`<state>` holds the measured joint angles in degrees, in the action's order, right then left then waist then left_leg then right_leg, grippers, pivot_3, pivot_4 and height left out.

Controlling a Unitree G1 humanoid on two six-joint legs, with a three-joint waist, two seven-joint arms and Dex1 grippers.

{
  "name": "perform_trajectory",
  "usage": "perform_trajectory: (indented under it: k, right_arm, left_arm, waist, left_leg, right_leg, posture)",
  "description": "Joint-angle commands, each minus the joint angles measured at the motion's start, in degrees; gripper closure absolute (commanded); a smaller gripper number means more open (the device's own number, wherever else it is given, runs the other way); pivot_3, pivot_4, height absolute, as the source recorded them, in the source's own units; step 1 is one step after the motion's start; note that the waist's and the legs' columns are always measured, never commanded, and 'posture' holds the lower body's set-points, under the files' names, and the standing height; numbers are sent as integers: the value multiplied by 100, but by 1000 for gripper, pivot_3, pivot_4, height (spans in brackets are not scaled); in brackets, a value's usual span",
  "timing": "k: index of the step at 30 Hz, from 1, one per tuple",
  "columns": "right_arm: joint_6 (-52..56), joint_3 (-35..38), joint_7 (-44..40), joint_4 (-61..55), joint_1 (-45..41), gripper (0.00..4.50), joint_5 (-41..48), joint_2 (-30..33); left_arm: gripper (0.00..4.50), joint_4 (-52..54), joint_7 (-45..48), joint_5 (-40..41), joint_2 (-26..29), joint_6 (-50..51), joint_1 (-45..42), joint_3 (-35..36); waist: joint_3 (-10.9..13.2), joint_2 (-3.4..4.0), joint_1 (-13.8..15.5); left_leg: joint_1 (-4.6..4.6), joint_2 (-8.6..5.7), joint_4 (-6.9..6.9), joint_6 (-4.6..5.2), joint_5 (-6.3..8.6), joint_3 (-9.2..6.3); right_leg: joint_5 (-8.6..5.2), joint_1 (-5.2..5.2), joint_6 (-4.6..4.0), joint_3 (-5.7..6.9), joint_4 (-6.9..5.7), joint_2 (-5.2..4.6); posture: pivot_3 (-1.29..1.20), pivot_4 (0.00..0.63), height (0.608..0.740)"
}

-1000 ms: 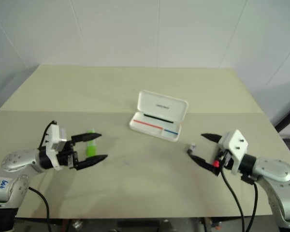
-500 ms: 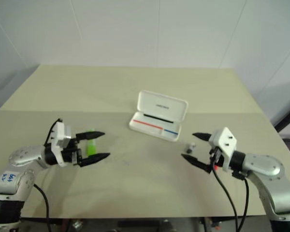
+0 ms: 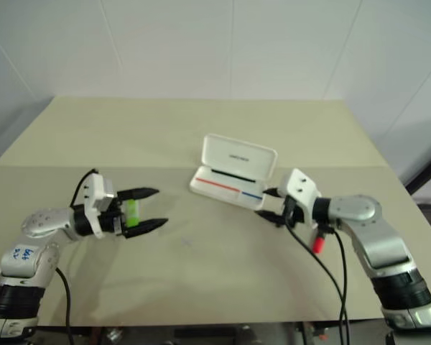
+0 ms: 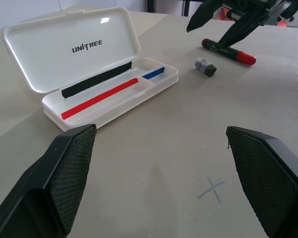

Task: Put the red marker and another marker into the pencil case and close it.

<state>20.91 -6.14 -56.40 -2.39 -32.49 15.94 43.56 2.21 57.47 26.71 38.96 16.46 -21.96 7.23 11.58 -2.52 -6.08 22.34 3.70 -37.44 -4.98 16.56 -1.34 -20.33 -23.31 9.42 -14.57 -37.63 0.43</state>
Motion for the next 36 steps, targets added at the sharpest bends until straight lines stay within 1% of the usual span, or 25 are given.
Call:
perform_trajectory:
  k: [1, 8, 17, 21, 33, 36]
  right_arm:
    - [-273, -187, -289, 391, -325, 1646, -213, -79]
    - [-677, -568, -774, 1226, -747, 1646, -531, -406]
    - [-1164, -738, -973, 2241, -1245, 1646, -911, -854]
    - [-1578, -842, -1003, 3036, -1523, 1646, -1172, -1092]
    - [-2374, -985, -887, 4848, -2196, 1646, -1846, -1519]
    - [-2496, -1109, -918, 5155, -2346, 2222, -2071, -1529]
  left_arm:
    - [0, 224, -131, 1, -14, 48, -117, 27]
    - [0, 512, -353, 48, -28, 149, 71, 79]
    - [0, 880, -577, 137, -63, 303, 306, 128]
    - [0, 1129, -725, 178, -72, 399, 478, 238]
    - [0, 1516, -995, 260, -83, 542, 699, 352]
    - [0, 1537, -1012, 259, -94, 547, 699, 346]
  waist:
    - [0, 0, -23]
    - [0, 0, -54]
    - [0, 0, -179]
    - [0, 0, -228]
    - [0, 0, -272]
    - [0, 0, -267]
  left_leg:
    - [0, 0, 0, 0, 0, 0]
    - [0, 1, 1, 0, 0, 5]
    - [-1, 1, -23, 0, 0, 5]
    - [-2, 1, -28, 0, 0, 4]
    - [-15, 1, -44, -1, 0, -6]
    - [-22, -1, -54, -1, 0, -27]
  right_leg:
    - [0, 0, 0, 0, 0, 0]
    - [0, -4, 0, 11, -4, -8]
    - [2, -1, 1, 13, -25, -8]
    - [3, 0, 1, 13, -29, -8]
    - [8, 26, 4, 18, -31, -7]
    - [9, 52, 6, 35, -23, -8]
  posture:
    - [0, 150, 740]
    - [0, 150, 740]
    - [0, 150, 740]
    - [0, 150, 740]
    - [0, 150, 740]
    - [0, 150, 740]
